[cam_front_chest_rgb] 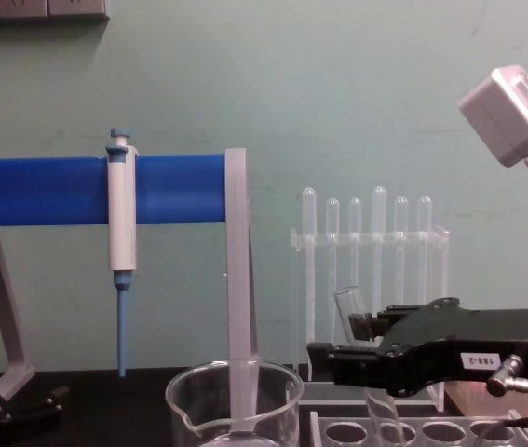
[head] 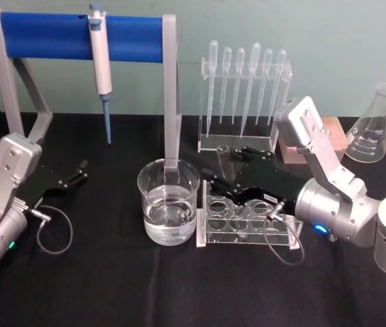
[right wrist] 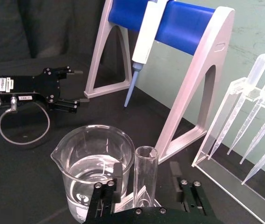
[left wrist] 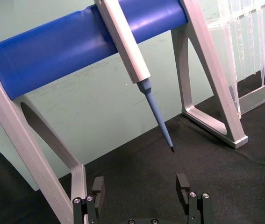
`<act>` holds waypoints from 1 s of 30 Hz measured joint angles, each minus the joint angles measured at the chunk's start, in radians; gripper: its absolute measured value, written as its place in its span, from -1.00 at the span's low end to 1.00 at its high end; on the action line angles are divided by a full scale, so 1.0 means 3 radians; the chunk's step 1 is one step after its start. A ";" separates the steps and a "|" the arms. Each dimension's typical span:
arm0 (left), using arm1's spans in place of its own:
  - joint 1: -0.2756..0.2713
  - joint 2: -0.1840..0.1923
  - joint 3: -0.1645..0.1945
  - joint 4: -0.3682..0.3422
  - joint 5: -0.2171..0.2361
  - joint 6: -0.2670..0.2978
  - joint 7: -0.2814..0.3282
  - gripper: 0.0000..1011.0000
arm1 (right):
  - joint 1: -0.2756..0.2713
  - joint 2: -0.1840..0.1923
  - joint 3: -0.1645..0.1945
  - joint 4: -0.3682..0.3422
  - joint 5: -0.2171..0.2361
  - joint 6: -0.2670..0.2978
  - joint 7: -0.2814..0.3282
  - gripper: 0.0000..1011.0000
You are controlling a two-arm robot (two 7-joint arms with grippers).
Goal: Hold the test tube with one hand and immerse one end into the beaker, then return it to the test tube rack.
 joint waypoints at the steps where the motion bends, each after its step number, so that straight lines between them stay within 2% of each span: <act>1: 0.0000 0.0000 0.0000 0.0000 0.0000 0.0000 0.0000 0.98 | -0.0010 -0.0004 0.0013 -0.0007 0.0006 0.0005 0.0002 0.18; 3: 0.0000 0.0000 0.0000 0.0000 0.0000 0.0000 0.0000 0.98 | -0.0032 -0.0013 0.0040 -0.0023 0.0021 0.0016 0.0014 0.01; 4: 0.0000 0.0000 0.0000 0.0000 0.0000 0.0000 0.0000 0.98 | -0.0039 -0.0018 0.0048 -0.0028 0.0026 0.0019 0.0018 0.01; 7: 0.0000 0.0000 0.0000 0.0000 0.0000 0.0000 0.0000 0.98 | -0.0056 -0.0027 0.0070 -0.0036 0.0040 0.0029 0.0024 -0.22; 13: 0.0000 0.0000 0.0000 0.0000 0.0000 0.0000 0.0000 0.98 | -0.0103 -0.0042 0.0126 -0.0057 0.0069 0.0032 0.0031 -0.54; 19: 0.0000 0.0000 0.0000 0.0000 0.0000 0.0000 0.0000 0.98 | -0.0173 -0.0038 0.0210 -0.0141 0.0144 0.0012 0.0030 -0.55; 26: 0.0000 0.0000 0.0000 0.0000 0.0000 0.0000 0.0000 0.98 | -0.0362 -0.0039 0.0511 -0.0416 0.0532 -0.0130 0.0020 -0.55; 30: 0.0000 0.0000 0.0000 0.0000 0.0000 0.0000 0.0000 0.98 | -0.0402 -0.0016 0.0582 -0.0532 0.0636 -0.0155 -0.0022 -0.55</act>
